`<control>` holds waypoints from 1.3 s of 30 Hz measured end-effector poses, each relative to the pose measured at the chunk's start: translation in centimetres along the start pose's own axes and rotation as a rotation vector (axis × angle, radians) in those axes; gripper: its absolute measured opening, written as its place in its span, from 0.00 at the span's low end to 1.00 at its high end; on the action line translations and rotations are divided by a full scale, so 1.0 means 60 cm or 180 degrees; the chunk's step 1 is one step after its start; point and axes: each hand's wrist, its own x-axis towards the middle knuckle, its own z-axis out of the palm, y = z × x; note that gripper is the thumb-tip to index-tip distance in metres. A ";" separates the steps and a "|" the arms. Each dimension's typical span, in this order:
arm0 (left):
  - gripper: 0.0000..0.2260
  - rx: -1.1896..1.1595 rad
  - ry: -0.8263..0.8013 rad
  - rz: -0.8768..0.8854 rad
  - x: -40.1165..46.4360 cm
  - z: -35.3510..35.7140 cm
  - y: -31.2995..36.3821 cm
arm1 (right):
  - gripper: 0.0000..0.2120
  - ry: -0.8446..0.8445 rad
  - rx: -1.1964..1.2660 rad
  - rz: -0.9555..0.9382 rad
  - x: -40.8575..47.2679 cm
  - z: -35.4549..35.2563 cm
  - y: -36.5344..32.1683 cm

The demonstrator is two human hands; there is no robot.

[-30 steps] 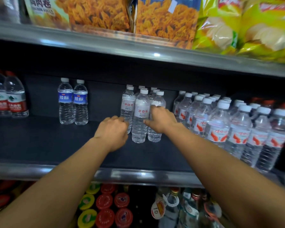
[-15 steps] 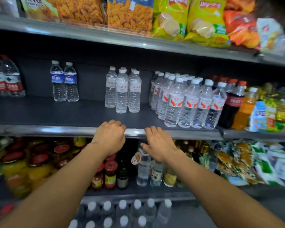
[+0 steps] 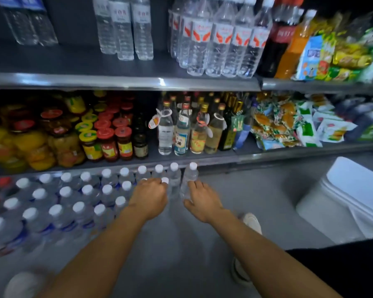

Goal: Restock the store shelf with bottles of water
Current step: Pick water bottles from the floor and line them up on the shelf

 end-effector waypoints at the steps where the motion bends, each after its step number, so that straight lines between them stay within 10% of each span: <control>1: 0.12 -0.0035 -0.0122 -0.0012 -0.005 0.024 0.010 | 0.22 -0.0104 0.0019 0.0052 -0.008 0.024 0.005; 15: 0.11 -0.0465 -0.1077 0.0128 0.087 0.274 0.069 | 0.23 -0.0764 0.0410 0.0758 0.082 0.223 0.126; 39: 0.14 -0.0588 -0.0994 0.0035 0.123 0.329 0.041 | 0.30 0.0583 0.2416 0.1478 0.264 0.213 0.136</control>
